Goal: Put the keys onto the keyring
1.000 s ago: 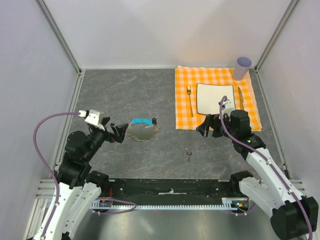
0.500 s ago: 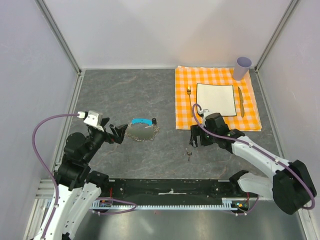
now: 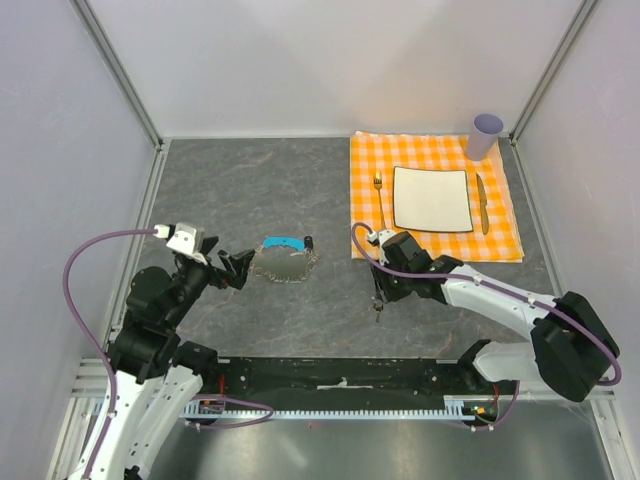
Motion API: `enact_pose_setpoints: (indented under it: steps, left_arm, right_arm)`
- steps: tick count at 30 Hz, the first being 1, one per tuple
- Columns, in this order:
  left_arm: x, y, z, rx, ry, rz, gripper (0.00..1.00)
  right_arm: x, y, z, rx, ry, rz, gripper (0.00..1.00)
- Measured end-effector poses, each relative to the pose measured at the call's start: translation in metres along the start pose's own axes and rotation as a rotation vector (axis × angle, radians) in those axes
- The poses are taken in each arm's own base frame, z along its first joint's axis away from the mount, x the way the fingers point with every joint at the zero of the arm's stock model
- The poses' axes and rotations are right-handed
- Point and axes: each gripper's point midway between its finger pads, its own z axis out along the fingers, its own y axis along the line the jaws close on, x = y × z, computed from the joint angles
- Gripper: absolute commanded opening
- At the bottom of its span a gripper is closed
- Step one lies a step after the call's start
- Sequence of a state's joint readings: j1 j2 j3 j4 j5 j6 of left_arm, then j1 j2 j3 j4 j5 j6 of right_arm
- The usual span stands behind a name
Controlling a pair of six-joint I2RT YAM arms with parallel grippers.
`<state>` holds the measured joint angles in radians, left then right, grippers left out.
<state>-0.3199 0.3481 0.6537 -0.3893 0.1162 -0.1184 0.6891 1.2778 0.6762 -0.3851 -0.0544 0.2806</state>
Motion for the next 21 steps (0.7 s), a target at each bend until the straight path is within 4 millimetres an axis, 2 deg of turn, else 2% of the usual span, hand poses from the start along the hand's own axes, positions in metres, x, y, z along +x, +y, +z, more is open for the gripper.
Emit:
enact_pose_setpoints:
  steps: [14,21]
  left_arm:
    - [-0.001,0.000,-0.002,0.001,-0.006,0.000,0.97]
    - [-0.001,0.000,-0.002,0.001,-0.006,0.000,0.96]
  right_arm:
    - [0.016,0.012,0.011,-0.001,0.104,-0.046,0.33]
    - [0.016,0.018,0.011,-0.007,0.116,-0.064,0.33]
